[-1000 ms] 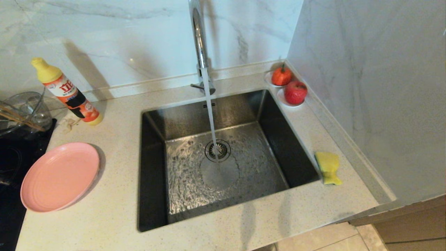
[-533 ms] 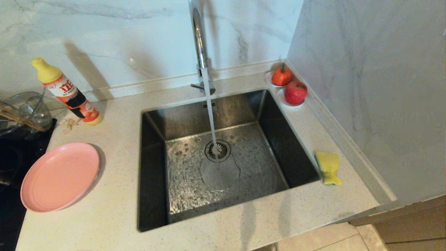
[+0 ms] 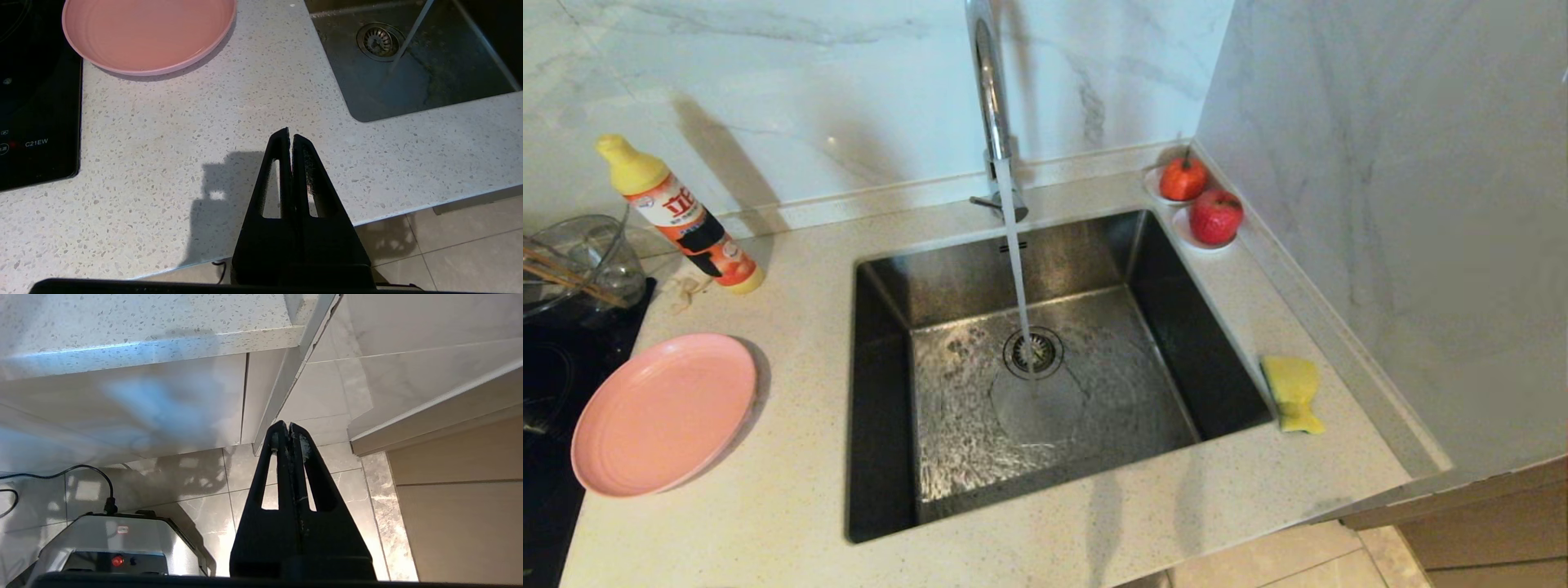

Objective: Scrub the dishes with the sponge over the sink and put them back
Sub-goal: Turn off the faucet

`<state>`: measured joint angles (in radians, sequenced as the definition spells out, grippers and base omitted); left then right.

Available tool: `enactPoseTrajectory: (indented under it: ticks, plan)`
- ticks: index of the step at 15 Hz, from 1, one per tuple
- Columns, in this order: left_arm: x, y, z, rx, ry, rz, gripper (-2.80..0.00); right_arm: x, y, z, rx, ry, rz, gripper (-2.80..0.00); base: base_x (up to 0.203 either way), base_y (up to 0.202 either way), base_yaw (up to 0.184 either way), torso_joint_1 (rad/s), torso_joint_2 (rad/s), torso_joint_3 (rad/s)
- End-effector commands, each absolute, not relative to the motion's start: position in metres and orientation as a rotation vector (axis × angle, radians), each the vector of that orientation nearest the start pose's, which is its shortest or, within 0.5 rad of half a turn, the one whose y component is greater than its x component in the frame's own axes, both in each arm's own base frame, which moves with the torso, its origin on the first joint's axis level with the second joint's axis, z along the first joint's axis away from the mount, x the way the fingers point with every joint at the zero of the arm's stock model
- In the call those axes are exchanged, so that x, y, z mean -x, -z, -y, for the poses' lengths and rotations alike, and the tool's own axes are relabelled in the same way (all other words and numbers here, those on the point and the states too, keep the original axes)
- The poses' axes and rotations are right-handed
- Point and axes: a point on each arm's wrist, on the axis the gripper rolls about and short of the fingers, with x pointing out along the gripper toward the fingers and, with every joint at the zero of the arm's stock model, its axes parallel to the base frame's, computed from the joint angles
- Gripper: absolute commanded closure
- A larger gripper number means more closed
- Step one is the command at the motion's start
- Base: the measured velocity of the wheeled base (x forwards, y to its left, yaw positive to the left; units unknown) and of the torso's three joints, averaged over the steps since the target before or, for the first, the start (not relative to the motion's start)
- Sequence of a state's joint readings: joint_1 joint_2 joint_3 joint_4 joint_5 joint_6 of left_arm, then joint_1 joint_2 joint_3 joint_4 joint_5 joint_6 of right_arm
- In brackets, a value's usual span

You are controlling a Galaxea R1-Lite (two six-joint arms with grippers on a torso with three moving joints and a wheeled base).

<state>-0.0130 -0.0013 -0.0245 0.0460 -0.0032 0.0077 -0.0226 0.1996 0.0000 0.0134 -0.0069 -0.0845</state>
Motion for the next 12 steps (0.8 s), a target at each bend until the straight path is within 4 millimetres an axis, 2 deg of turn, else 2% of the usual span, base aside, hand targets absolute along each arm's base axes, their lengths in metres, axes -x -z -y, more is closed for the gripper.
enactPoseTrajectory:
  ticks: [1,12]
  plan:
    - [0.0250,-0.0775,-0.0003,-0.008,0.016,-0.018,0.00,0.0074,-0.0767,0.0000,0.084,0.020,-0.219,0.00,0.000,0.000,0.000,0.000,0.00,0.000]
    - [0.0251,-0.0774,-0.0003,-0.008,0.016,-0.017,0.00,0.0075,-0.0769,0.0001,0.028,0.029,-0.215,0.00,0.000,0.000,0.000,0.000,0.00,0.000]
